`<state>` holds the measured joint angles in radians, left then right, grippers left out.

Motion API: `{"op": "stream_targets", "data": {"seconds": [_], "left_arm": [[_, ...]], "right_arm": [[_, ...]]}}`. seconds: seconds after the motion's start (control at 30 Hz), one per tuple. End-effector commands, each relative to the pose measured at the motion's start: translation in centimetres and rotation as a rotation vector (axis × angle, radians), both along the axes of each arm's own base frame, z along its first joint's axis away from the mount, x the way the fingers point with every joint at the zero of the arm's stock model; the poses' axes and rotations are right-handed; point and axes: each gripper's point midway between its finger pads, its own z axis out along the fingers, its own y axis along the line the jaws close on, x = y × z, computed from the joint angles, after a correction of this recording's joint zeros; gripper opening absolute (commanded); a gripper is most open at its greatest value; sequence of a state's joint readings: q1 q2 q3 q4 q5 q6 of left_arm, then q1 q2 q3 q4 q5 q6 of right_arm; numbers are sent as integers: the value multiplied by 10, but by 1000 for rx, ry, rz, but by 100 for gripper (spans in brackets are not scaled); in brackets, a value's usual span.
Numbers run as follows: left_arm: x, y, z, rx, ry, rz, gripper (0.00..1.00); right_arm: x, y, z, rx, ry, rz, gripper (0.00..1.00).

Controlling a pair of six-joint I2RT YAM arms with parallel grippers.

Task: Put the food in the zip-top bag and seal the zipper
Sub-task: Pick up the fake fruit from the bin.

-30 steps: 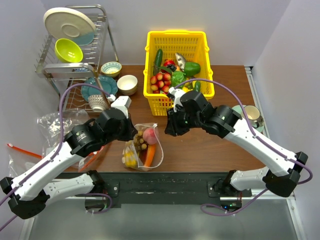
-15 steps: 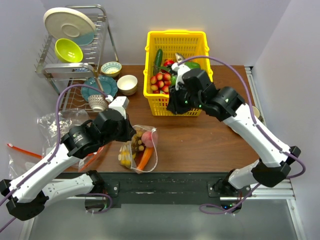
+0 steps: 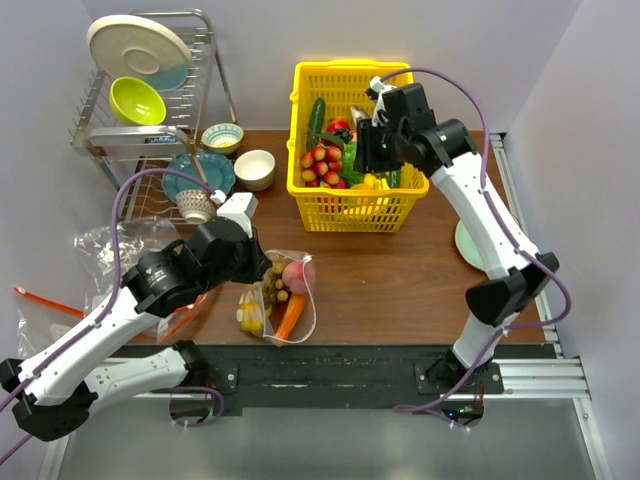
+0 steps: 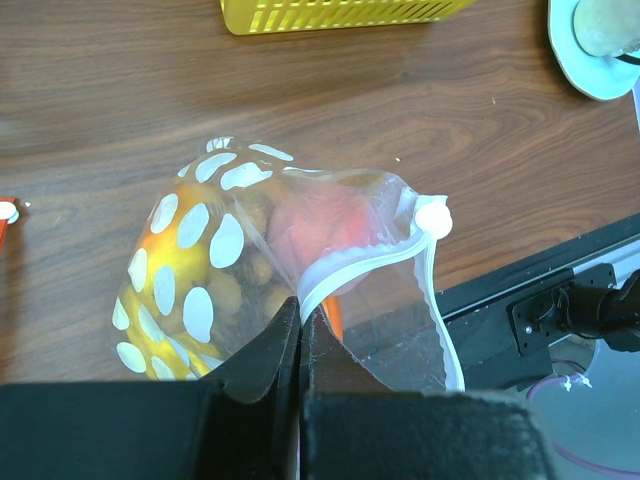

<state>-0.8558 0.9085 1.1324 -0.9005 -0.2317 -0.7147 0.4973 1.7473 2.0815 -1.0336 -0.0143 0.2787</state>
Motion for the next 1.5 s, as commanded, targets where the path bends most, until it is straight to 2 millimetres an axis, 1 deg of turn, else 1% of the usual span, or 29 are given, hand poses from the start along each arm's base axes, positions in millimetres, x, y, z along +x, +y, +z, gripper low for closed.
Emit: {"op": "stream_targets", "data": {"seconds": [0.0,0.03,0.07,0.1,0.13,0.17,0.23,0.27,0.37,0.4,0.47,0.5,0.57,0.6,0.73,0.8,1.0,1.17,1.2,1.27,1.33,1.37,1.4,1.47], "left_arm": [[7,-3,16,-38,-47,12,0],[7,-3,16,-38,-47,12,0],[7,-3,16,-38,-47,12,0],[7,-3,16,-37,-45,11,0],[6,-3,16,-37,-45,11,0],[6,-4,15,-36,-42,7,0],[5,-3,14,-37,-39,7,0],[5,-4,14,-37,-37,6,0],[5,-3,13,-36,-34,7,0],[4,-3,13,-35,-31,6,0],[4,-3,12,-36,-29,10,0],[3,-2,12,-34,-28,8,0],[3,-2,12,-35,-25,10,0],[3,-2,11,-33,-23,10,0],[2,-1,12,-38,-22,15,0],[2,-1,12,-39,-22,18,0],[2,-1,15,-47,-24,18,0],[2,1,14,-39,-23,24,0],[2,2,14,-39,-23,26,0],[2,2,14,-38,-23,28,0],[3,2,13,-31,-20,28,0],[3,2,13,-30,-22,31,0],[3,2,14,-27,-22,31,0],[4,2,12,-19,-18,33,0]], "right_arm": [[19,-4,2,11,-9,5,56],[24,-5,-1,7,-4,-4,64],[30,-5,-11,-6,12,-13,70],[34,-5,-15,-13,17,-19,83],[40,-9,-17,-28,13,-37,87],[45,-7,-28,-45,28,-38,90],[52,-9,-35,-71,31,-51,94],[59,-9,-48,-91,52,-56,95],[68,-9,-61,-123,61,-66,95],[72,-8,-72,-133,78,-69,95],[80,-8,-79,-139,75,-78,95],[83,-6,-87,-144,85,-80,95],[89,-4,-94,-150,85,-84,95],[93,-2,-101,-156,93,-84,95],[98,2,-114,-155,118,-77,95],[99,7,-119,-132,124,-59,94],[109,18,-114,-76,82,-55,94],[115,41,-111,35,76,-13,93],[117,45,-116,52,87,-16,93],[122,55,-118,96,82,-1,93],[125,66,-124,139,95,11,94],[131,71,-121,167,78,17,95],[132,78,-127,195,97,18,95],[140,85,-130,233,92,10,96]]}}
